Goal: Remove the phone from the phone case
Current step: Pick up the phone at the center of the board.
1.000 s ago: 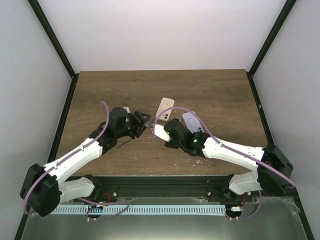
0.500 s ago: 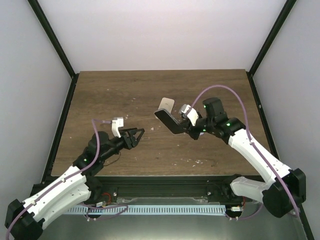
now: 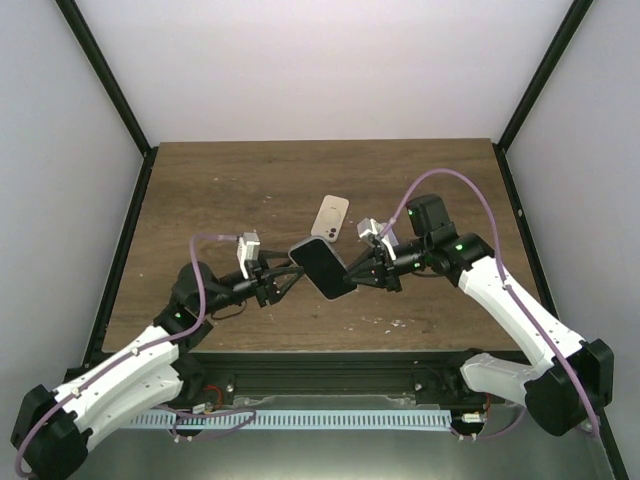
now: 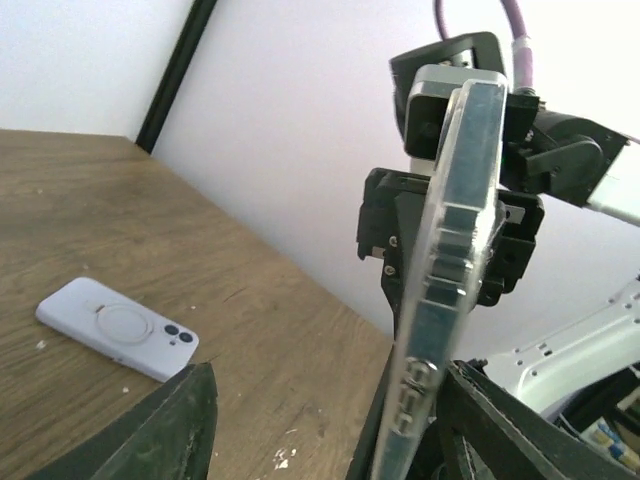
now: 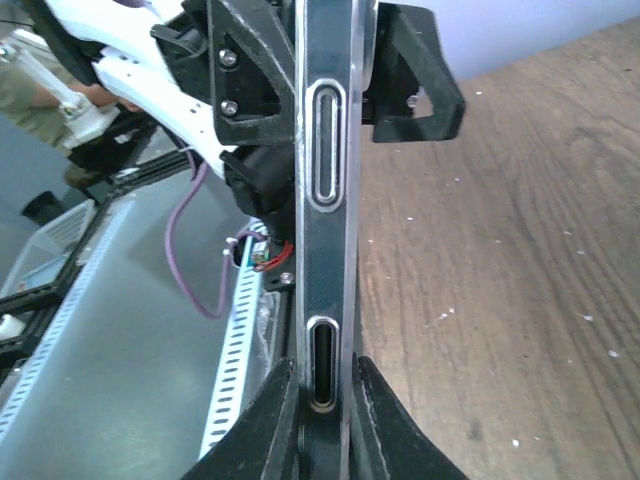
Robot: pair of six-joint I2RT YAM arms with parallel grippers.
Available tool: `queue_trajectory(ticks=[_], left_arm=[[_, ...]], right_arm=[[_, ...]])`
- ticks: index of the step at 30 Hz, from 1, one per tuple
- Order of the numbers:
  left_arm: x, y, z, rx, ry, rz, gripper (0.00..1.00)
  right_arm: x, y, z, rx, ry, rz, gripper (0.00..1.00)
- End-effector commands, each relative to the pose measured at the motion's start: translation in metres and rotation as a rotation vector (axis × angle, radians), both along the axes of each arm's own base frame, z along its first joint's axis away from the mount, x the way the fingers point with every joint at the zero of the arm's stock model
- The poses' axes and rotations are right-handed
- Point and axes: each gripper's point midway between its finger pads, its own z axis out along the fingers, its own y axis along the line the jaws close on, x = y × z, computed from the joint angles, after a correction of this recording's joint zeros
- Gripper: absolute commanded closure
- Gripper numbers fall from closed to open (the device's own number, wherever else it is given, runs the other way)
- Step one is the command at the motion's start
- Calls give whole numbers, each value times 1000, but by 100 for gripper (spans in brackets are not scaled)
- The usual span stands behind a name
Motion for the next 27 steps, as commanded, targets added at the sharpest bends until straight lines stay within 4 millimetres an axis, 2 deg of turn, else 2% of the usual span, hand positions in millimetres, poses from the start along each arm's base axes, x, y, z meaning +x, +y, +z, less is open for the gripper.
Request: queue_trajectory(ticks=[1,9,14,20,27], left_arm=[[-13,-8,37,-96,-116,-95,42],[-24,-20,53,-125,-155,-208,69],[-24,-21,58,-136,-167,-205,76],[-16,-22,56,-141,-148,-176,79],[-19,-25,62,-158,-162,-210,81]], right_arm=[[-18,0,37,116,-12,102,99],[-12,2,31,97,-5,79,99],[-12,1,30,94,-9,73,99],[-10,1,24,85,-4,61,99],[-9,1,19,79,-2,55,99]])
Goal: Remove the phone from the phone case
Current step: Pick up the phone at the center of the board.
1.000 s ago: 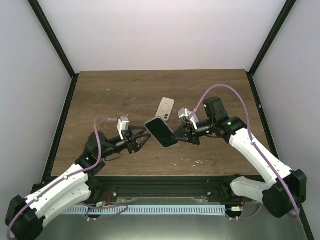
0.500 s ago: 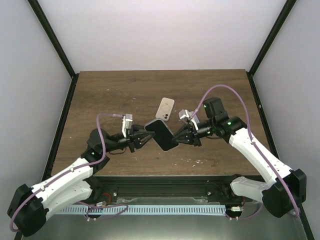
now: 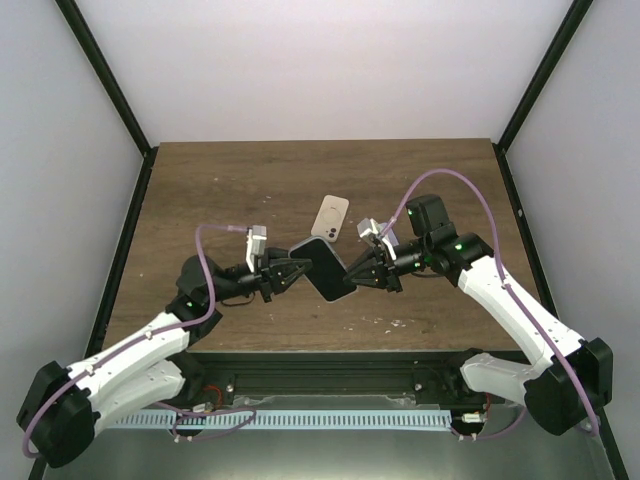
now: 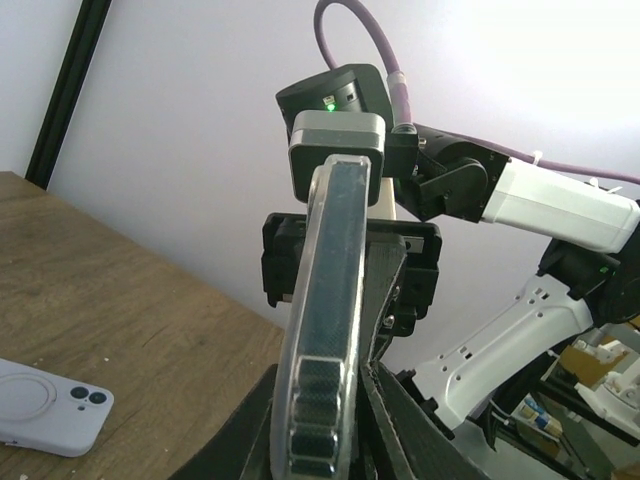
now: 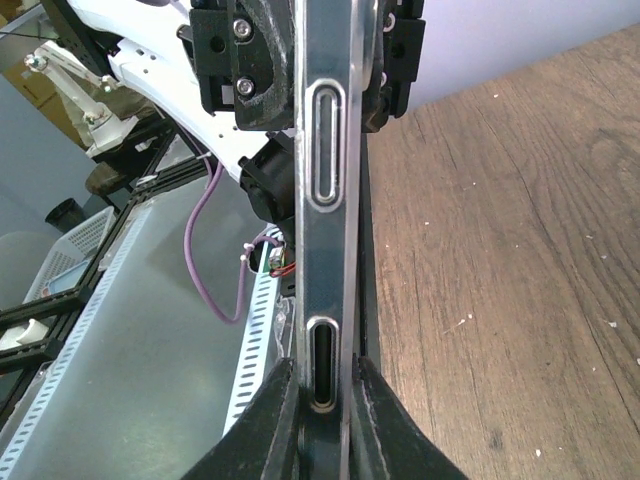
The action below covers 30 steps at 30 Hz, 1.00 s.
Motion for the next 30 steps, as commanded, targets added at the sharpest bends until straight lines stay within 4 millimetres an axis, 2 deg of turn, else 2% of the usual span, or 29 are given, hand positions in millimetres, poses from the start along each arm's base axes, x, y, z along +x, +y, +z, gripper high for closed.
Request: queue_trajectory(ticks=[1,5,8,12,18,21,22,24,25,28,30], left_arm=[[-8,-3,28,-66,-71,-52,82],[-10,-11,32,-62,-75,-93,85],[-9,-13,33,-55,-77,-98,81],[-7,-13,31,-37,-83,-83,92],[-1,-12,28,-20,-56,-48,97],[3,-12,24,36,-17,-27,100],[3,-12,30,50,-23,-25,100],[3,-12,32,112,1,-32,100],[1,-12,35,140,5,-53,100],[-2,-8,41,220,29,-120,100],[0,-4,46,242,50,-164,100]], right_arm=[[-1,1,14,48,-46,15,99],[2,2,16,44,-36,14,99],[5,3,15,38,-27,14,99],[6,3,14,33,-30,9,99],[9,3,10,17,-49,-8,98],[14,3,6,-8,-77,-16,83],[15,3,5,-18,-88,-14,78],[19,4,6,-41,-111,0,61],[20,3,7,-56,-126,10,56],[24,1,4,-115,-145,22,49],[21,0,-1,-143,-165,46,47]])
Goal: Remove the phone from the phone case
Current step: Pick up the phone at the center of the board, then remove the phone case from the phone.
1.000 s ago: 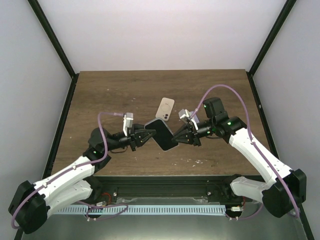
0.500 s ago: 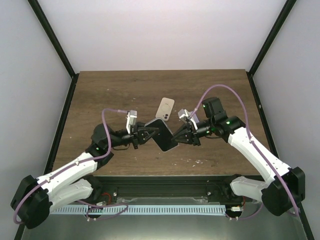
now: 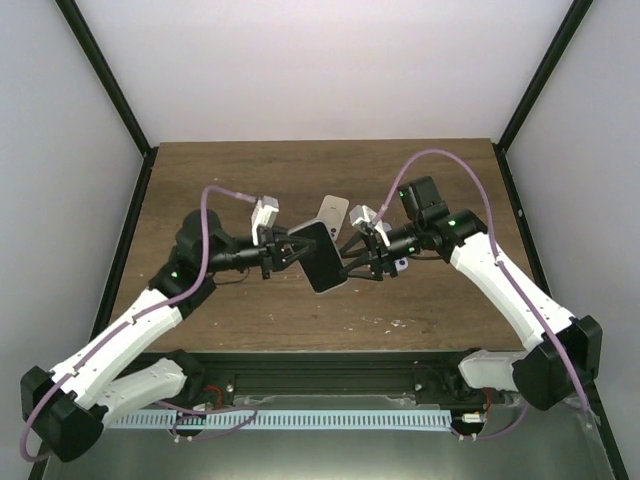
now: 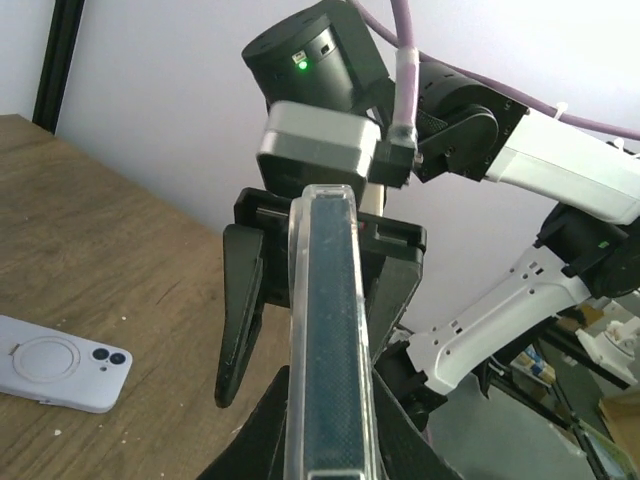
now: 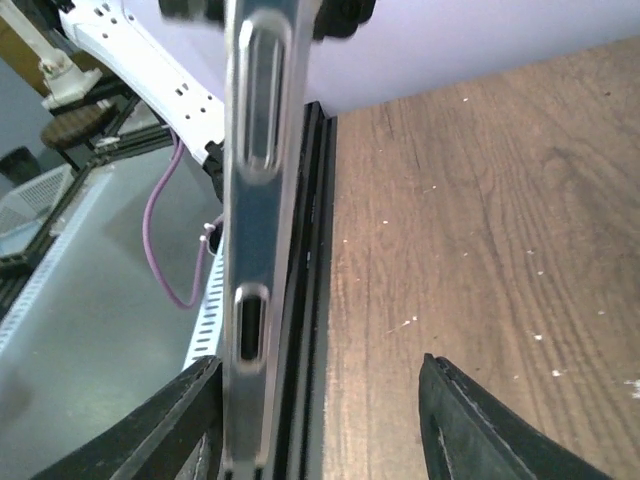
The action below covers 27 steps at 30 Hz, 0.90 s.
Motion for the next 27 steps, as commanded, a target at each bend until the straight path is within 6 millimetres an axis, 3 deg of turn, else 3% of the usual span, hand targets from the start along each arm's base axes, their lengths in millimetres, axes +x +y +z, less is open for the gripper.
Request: queue_trajectory(ticks=[1,11,15,22,27], left_arm=[[-12,9,13,69,29,-141,100],[-17,1,13,23,64,-391,100],[-17,0,16,16,32,-405,100],[-17,0,-7,56,-8,-429,100],[-20,3,-22,63,-48,-404,100]], right_arm=[[-4,-8,-10,-99,-75,34,47],[-26,-6,-18,-120,-145,60,49],[-34,-1,-27,-124,-100,72,55],[-69,7,-21,-60,-54,163,58],[-78,10,-26,-53,-31,186,58]])
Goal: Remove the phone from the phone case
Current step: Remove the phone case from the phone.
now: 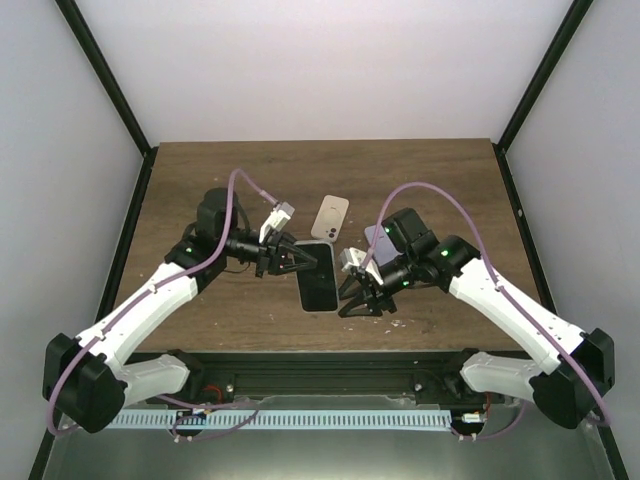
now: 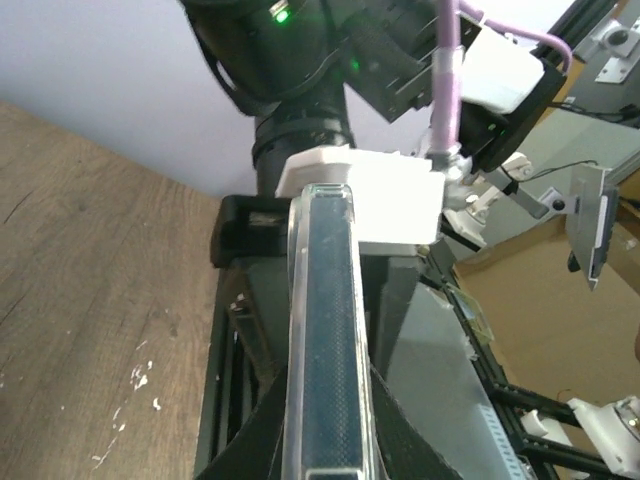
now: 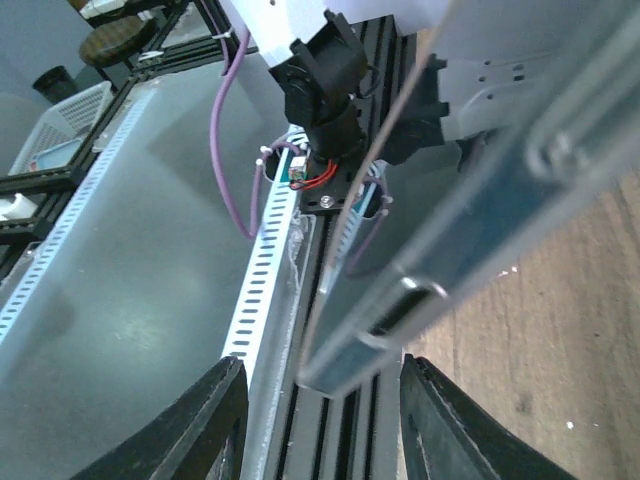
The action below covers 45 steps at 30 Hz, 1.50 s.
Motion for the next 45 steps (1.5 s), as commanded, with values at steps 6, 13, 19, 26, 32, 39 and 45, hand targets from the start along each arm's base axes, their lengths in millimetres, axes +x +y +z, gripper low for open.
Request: queue_trajectory(ticks=[6,13,19,26,32,39,45], left_arm=[[-8,7,-3,-28,-131,16,100],[-6,5,-4,-40,-90,-9,100],[4,4,-6,-41,-55,36,100],[7,2,-8,-38,-22,44,100],[8,2,-11,-28,-2,42,100],[10,-1,-16,-17,55,20,100],[10,-3,-18,-19,89,-6,100]], right_arm=[[-15,4,-1,55,14,33,60],[-7,4,2,64,-55,-7,65],[-3,7,1,62,-81,-8,70],[0,10,3,71,-129,-4,78],[2,12,-1,63,-152,7,85],[4,12,-6,40,-198,13,87],[9,12,-10,19,-264,9,89]])
